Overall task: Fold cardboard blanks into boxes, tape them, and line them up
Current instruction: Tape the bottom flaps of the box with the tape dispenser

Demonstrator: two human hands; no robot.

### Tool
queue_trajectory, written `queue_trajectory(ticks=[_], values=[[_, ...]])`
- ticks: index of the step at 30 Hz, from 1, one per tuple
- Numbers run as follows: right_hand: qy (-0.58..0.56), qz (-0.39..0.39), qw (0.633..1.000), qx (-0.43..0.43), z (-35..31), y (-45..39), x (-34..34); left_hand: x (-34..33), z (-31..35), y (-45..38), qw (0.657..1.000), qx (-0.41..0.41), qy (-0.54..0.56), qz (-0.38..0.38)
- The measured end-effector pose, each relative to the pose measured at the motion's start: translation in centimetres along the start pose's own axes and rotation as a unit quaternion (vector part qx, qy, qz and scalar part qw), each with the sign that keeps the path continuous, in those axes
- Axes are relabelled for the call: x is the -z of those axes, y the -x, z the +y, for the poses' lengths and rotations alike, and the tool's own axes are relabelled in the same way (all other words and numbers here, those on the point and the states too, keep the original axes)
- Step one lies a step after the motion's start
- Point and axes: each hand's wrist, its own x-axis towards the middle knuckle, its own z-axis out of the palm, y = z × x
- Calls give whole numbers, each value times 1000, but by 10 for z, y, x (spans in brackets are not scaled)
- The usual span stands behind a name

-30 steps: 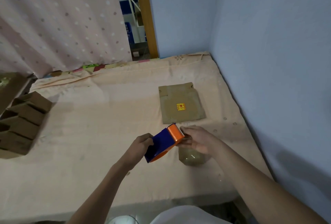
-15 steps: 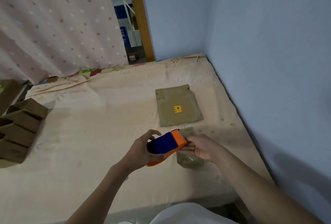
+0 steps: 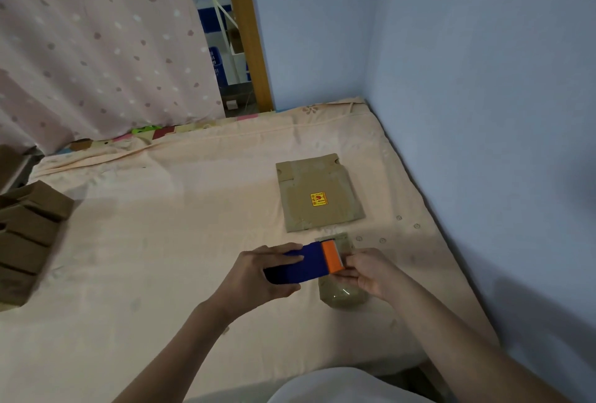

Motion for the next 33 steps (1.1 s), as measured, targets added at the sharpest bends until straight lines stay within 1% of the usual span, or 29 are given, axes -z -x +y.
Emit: queue_trajectory(ticks=[2,4,6,9,14,17,19,21,23,27,29,33], values=[[11,11,1000,3,0,2,0,1,-2,2,1000,9,17,-11],[23,16,1000,6,1,4,0,2,-8,5,999,14,30,-38],[36,28,999,17,5,7,-2,3,-13,6,997,6,16,-71],[44,57,997,32,17,9,-5,6,-19,7,995,-7,0,-97],[36,117,992,35,35,12,-11,5,-26,13,993,-8,57,-102],[34,125,991,33,44,17,-11,3,-30,21,991,-12,79,-111],[14,159,987,35,46,22,6,8,-40,27,991,-24,70,-114],[-1,176,983,44,47,30,31,16,-52,36,990,-10,75,-115],[19,170,984,53,47,38,41,22,-61,42,990,-10,81,-114],[42,219,973,64,54,30,32,16,-65,40,988,-35,73,-128],[50,235,969,65,58,27,31,16,-68,39,989,-32,65,-132],[111,257,957,78,63,25,30,12,-79,41,987,-32,46,-149]])
